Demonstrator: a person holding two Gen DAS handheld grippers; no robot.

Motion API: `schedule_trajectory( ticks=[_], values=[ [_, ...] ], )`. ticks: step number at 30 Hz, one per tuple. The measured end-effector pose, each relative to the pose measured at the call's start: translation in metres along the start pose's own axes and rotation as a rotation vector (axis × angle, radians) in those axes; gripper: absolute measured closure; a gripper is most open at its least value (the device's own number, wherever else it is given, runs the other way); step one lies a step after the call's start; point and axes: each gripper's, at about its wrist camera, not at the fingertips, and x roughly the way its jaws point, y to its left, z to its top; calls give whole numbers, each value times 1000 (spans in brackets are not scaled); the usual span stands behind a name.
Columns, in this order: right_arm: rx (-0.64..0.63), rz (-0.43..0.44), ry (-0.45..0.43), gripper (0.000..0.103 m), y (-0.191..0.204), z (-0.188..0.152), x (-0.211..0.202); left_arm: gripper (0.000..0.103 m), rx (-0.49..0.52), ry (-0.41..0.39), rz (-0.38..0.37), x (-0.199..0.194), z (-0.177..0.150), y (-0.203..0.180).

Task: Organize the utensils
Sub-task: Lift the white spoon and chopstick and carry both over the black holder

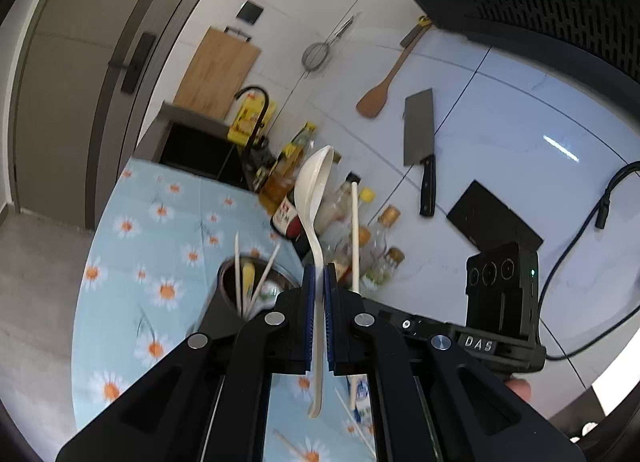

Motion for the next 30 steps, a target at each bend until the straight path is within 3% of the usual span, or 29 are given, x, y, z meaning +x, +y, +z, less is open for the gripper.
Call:
schedule_trajectory(
  ticks=[13,22,30],
  values=[
    [-39,-37,-249,97,-13,35,8,100,56,-116,-6,45,26,10],
    [-78,-108,-294,97,-30,37,34,100,55,-166,-7,72,26,21],
    [-107,-189,-287,97,-42,22,55,99,79,-127,50,95,3,36]
  ],
)
